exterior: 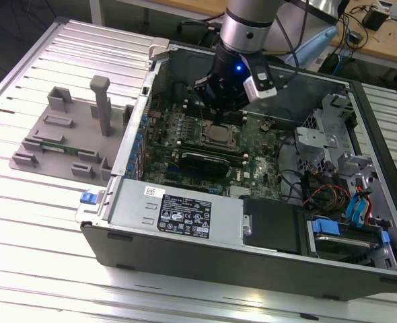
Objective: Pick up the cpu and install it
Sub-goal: 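Install the first cpu locking lever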
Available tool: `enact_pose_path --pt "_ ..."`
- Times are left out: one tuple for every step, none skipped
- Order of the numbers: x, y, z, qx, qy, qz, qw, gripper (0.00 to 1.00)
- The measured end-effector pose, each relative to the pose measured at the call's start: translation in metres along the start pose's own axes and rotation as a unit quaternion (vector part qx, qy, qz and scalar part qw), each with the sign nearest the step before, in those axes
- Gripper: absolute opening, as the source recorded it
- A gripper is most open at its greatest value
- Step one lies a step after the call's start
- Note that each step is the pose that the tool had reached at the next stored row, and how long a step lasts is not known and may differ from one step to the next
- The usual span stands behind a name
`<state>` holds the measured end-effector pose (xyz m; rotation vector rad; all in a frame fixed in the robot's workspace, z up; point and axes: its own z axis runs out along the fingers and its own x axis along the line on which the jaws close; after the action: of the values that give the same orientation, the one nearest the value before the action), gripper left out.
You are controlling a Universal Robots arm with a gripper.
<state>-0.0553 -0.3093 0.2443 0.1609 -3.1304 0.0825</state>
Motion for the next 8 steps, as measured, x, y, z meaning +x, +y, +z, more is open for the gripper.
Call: enact_pose_path --pt "0.0034 0.0006 0.0 0.0 0.0 0.0 1.0 0.11" --pt "0.0073 0.0013 0.0 0.0 0.0 0.0 1.0 0.11" --pt "0.0108 0.0019 0.0 0.0 0.0 0.0 1.0 0.11" --pt "0.0146 0.0026 0.0 0.0 0.0 0.0 1.0 0.11" --pt "0.0167 0.003 0.0 0.0 0.0 0.0 1.0 0.11" --pt "0.0186 0.0034 0.0 0.0 0.0 0.0 1.0 0.11" --pt "0.0255 0.0047 0.0 0.0 0.0 0.0 1.0 0.11" --pt "0.0355 0.0065 0.0 0.0 0.0 0.0 1.0 0.11"
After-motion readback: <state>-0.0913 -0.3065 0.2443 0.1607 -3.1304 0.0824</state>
